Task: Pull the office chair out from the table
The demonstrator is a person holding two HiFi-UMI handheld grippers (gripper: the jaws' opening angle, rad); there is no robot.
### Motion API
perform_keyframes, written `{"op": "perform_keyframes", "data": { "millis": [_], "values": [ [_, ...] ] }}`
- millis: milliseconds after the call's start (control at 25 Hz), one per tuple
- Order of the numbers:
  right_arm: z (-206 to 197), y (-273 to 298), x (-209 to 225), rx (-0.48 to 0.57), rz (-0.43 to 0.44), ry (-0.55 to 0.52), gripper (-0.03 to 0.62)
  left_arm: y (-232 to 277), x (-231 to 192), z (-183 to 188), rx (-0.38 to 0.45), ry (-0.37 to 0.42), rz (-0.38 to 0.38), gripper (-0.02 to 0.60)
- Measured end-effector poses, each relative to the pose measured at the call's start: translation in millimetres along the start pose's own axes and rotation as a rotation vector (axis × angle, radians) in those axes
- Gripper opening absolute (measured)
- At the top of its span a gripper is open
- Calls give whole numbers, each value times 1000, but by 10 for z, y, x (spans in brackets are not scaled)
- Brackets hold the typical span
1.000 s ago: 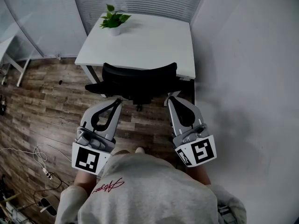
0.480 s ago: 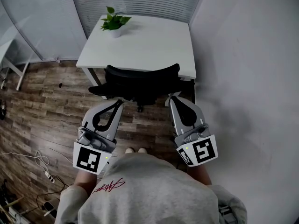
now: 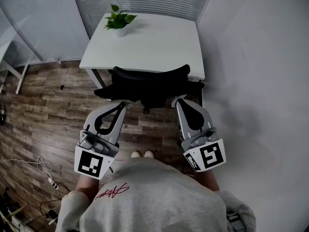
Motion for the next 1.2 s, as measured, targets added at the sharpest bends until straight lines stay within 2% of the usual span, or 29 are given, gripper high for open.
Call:
{"op": "perform_keyframes", "data": {
  "millis": [520,800,960,1080,1200],
  "values": [
    [-63,66,12,-44,46,-70,2,-99,-138,-114,-50,-22,17,-6],
    [-182,77,16,-83,107,-139,2,-167,-150,-220,-99,-41,30,-6],
    [-268,103,69,-88,106,-154,2,-192,-174,-331,-149,-26,6,-6],
    [-327,102,128,-105,114,-167,3,-212,-199,-415,-186,-8,-15,18],
    [-389,109,159,-137,151,-206,8,-224,-234,-478,-236,38,-62,38]
  ]
}}
Point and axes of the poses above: the fingertips, and each gripper's own axes: y forward along the fingers, x to its right, z out of its top, the point moved 9 cm from there along -y, backward along the fingers, and after that the axes turned 15 degrees about x, right-handed, at the moved point
